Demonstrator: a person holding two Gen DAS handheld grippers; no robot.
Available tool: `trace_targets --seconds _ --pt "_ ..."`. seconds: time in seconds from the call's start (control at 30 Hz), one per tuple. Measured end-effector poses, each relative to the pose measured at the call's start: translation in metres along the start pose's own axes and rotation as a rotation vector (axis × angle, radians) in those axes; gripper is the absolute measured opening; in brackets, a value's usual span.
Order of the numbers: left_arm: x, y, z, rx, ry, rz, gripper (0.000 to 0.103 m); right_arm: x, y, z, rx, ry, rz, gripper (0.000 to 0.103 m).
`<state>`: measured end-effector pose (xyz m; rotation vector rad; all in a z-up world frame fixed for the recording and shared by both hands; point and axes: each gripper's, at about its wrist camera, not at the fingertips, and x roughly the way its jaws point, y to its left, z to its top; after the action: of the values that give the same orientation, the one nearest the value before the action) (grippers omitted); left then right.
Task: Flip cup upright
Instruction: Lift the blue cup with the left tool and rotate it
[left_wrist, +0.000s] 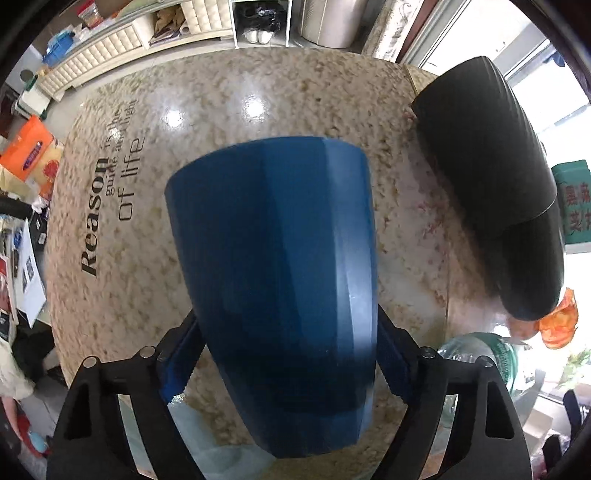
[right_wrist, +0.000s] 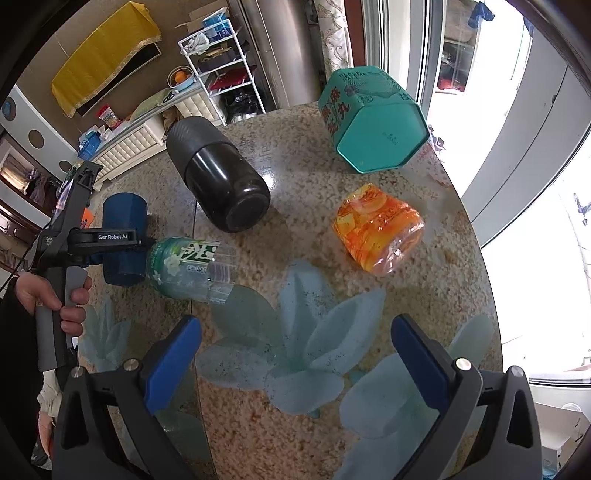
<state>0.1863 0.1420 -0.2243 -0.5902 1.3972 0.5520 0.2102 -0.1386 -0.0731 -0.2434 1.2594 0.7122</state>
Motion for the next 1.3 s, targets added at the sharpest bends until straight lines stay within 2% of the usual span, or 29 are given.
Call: trace_targets --seconds 0.03,0.1,0.23,0.33,0.5,0.77,0.9,1.03,1.17,1.3 --pt "0.001 -0.002 0.001 0.003 -0.008 0.003 0.082 0.001 0.000 0.001 0.003 0.001 -0.002 0.103" --pt "-0.004 -0.004 0.003 0.011 -0.031 0.010 0.070 0.001 -0.001 -0.001 0.008 0.002 -0.004 0.103" --pt "-0.008 -0.001 0.002 -0.011 0.001 -0.032 0.070 -0.002 -0.001 -0.003 0.014 0.006 -0.022 0.103" --pt "-0.018 0.003 -0.005 -0.013 -0.030 -0.014 0.070 -0.009 0.000 -0.005 0.013 -0.006 -0.032 0.103" --pt "-0.057 0.009 -0.015 -0.042 -0.073 -0.087 0.070 -0.022 0.011 -0.010 -0.006 -0.032 -0.074 0.103" --pt "-0.135 0.014 -0.048 0.014 -0.159 -0.202 0.070 -0.056 0.030 -0.034 0.020 -0.090 -0.075 0.103" --pt "-0.167 0.005 -0.085 0.089 -0.201 -0.261 0.070 -0.077 0.039 -0.052 0.027 -0.131 -0.103 0.103" --pt "-0.180 -0.006 -0.124 0.170 -0.218 -0.282 0.070 -0.093 0.044 -0.074 0.079 -0.169 -0.099 0.103" --pt "-0.174 -0.014 -0.160 0.229 -0.192 -0.284 0.070 -0.106 0.046 -0.102 0.136 -0.186 -0.117 0.103" --pt "-0.162 -0.024 -0.193 0.269 -0.143 -0.280 0.070 -0.107 0.052 -0.123 0.161 -0.147 -0.118 0.103"
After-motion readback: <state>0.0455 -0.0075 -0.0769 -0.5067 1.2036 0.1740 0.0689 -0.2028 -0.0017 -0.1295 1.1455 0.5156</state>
